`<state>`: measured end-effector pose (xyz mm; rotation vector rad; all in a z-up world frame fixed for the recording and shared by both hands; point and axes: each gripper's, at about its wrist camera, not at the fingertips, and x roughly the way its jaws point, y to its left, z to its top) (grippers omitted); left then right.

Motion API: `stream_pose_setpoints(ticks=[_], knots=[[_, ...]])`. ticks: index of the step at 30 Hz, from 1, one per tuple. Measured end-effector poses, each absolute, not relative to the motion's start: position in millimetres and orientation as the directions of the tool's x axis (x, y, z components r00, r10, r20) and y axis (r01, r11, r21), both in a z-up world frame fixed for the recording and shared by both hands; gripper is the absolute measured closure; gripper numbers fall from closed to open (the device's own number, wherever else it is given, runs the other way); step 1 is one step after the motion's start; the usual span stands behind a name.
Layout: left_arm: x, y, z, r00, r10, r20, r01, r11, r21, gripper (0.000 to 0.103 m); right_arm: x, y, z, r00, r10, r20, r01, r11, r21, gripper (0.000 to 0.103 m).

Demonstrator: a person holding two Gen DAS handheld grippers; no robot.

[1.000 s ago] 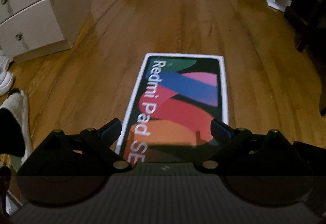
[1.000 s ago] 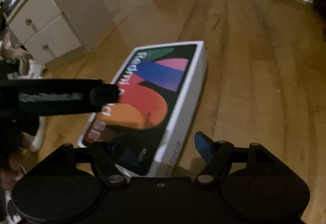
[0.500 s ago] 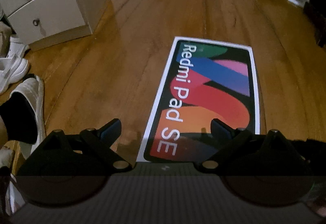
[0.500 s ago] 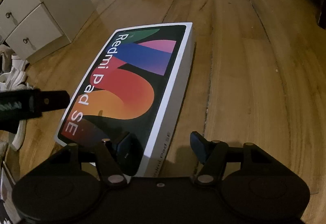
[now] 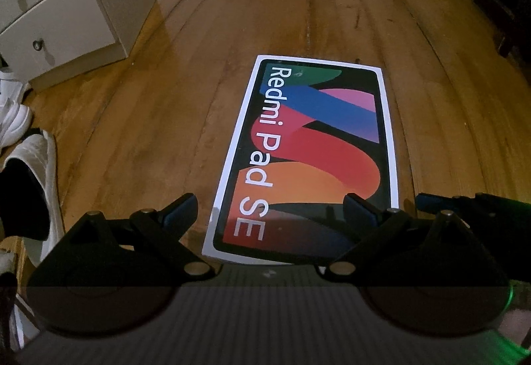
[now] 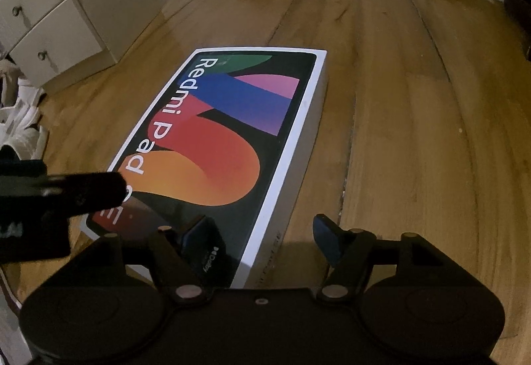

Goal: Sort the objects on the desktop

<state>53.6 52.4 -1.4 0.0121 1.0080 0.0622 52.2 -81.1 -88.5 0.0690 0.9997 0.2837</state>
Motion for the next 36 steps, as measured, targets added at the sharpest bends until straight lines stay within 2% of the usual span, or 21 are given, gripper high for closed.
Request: stream_pose_setpoints(ticks=[3,10,19,36], knots=[[48,51,1,0.520,0.063,-0.852,-0.047,0.998,0.045,0.008,56,-82,-89,0.498,0.283,-0.820,-0.218,0.956,0.198,0.030],[27,47,12,0.512,0.055,-0.857,-0.016,0.998,0.055,0.007,49,-92,-64,0.494,0.195,-0.847,-0.142,0.979,0.143,0.029],[-4,42,26,0.529,0.014,-0.848,0.024,0.999,0.031,0.000,0,-89,-33,0.470,0.060,-0.881,-0.169,0.985,-0.022,0.022],[-19,30,14,0.510,-0.003,-0.860,0.067,0.997,0.036,0.000,-47,-89,-23,0.461,0.026,-0.887,-0.239,0.966,-0.095,0.022]])
